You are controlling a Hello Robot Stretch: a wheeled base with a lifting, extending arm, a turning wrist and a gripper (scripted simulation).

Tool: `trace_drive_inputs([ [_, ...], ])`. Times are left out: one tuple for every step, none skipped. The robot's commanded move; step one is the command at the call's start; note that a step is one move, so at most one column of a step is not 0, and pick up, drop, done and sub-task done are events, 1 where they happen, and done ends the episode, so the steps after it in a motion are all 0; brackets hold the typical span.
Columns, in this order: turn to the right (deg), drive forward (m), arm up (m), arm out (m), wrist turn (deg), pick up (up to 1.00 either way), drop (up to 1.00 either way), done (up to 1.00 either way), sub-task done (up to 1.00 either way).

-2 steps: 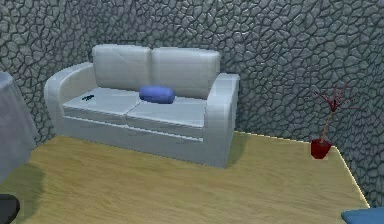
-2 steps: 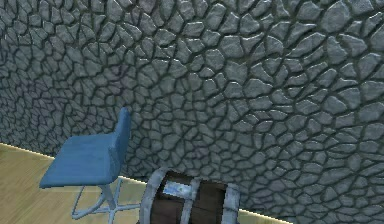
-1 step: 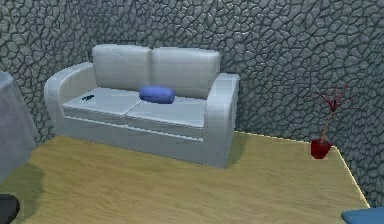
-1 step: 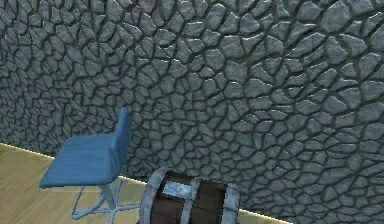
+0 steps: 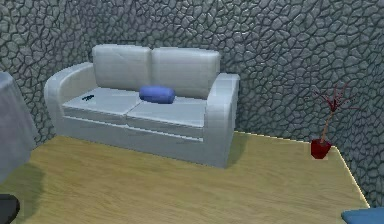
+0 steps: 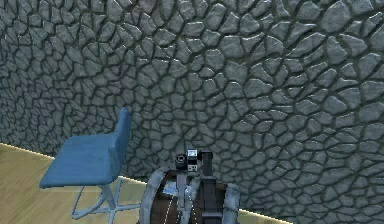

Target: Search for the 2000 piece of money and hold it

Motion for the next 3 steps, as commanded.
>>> trace_drive_inputs([
  [0.0, 0.00, 0.00, 0.00, 45.0, 0.00, 0.00, 0.00, 0.00],
  [0.0, 0.00, 0.00, 0.00, 45.0, 0.00, 0.00, 0.00, 0.00],
  [0.0, 0.00, 0.00, 0.00, 45.0, 0.00, 0.00, 0.00, 0.00],
])
